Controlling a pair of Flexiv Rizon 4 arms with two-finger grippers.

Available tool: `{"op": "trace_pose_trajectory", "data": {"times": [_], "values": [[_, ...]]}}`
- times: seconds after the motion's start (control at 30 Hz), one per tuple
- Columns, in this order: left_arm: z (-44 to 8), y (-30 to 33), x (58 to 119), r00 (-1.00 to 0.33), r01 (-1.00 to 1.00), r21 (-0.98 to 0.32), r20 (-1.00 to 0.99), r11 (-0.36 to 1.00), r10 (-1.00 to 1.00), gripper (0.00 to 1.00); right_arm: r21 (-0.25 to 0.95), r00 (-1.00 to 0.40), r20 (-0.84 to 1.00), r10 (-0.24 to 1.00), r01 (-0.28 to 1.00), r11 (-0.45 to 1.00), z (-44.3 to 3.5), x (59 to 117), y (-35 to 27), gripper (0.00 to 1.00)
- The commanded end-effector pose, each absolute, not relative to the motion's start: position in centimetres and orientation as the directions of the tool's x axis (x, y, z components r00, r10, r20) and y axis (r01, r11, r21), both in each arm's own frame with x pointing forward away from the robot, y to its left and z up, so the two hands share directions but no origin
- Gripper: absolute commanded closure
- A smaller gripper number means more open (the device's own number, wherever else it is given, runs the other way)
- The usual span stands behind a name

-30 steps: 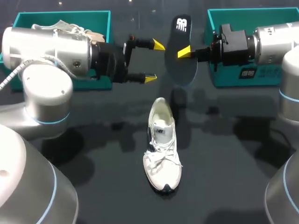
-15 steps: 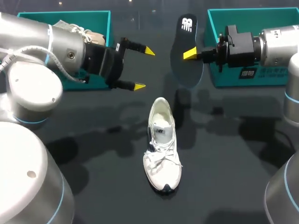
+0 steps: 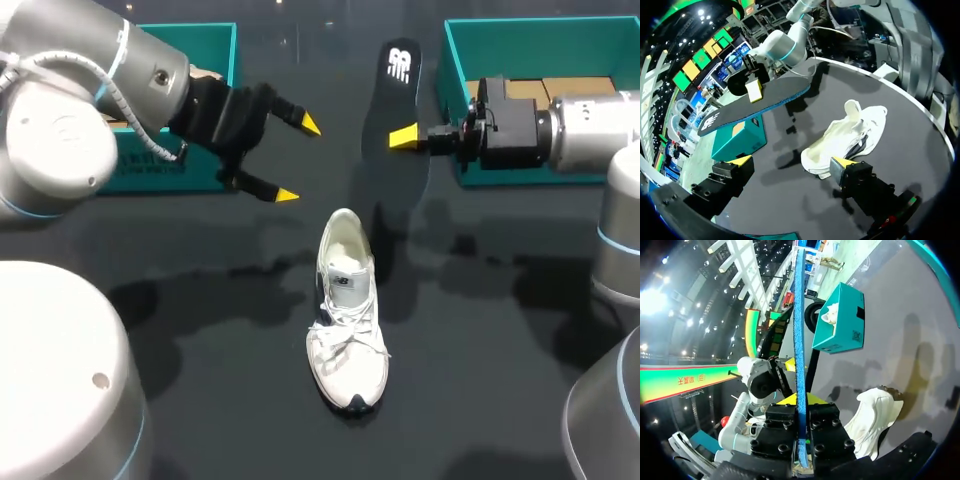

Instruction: Take the shoe out of the shoebox, open the shoe tongue, remove and reinsert the insole, then place the shoe into the shoebox

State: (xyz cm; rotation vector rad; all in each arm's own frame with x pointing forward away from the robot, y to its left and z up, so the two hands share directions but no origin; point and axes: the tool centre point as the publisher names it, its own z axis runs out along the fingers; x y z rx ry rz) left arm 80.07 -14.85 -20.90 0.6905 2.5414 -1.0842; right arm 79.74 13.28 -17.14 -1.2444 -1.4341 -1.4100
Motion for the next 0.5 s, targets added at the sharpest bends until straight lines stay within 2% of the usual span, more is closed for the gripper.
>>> {"op": "trace_pose_trajectory", "data": {"times": [0.03,0.23,0.3,0.5], "values": [[-20.1,-15.4,79.9,-0.908,0.419,-0.518,-0.225,0.746,0.353,0.0,0.251,-0.238,0.962,0.132,0.963,-0.094,-17.2,79.4,13.5,1.0],[-20.1,-15.4,79.9,-0.908,0.419,-0.518,-0.225,0.746,0.353,0.0,0.251,-0.238,0.962,0.132,0.963,-0.094,-17.2,79.4,13.5,1.0],[-21.5,-15.6,79.3,-0.936,0.343,-0.583,-0.149,0.736,0.319,0.0,0.251,-0.238,0.962,0.132,0.963,-0.094,-17.2,79.4,13.5,1.0],[-24.3,-14.4,78.2,-0.965,0.229,-0.613,-0.045,0.756,0.257,0.0,0.315,-0.301,0.946,0.121,0.942,-0.114,-18.7,79.9,14.7,1.0]]}}
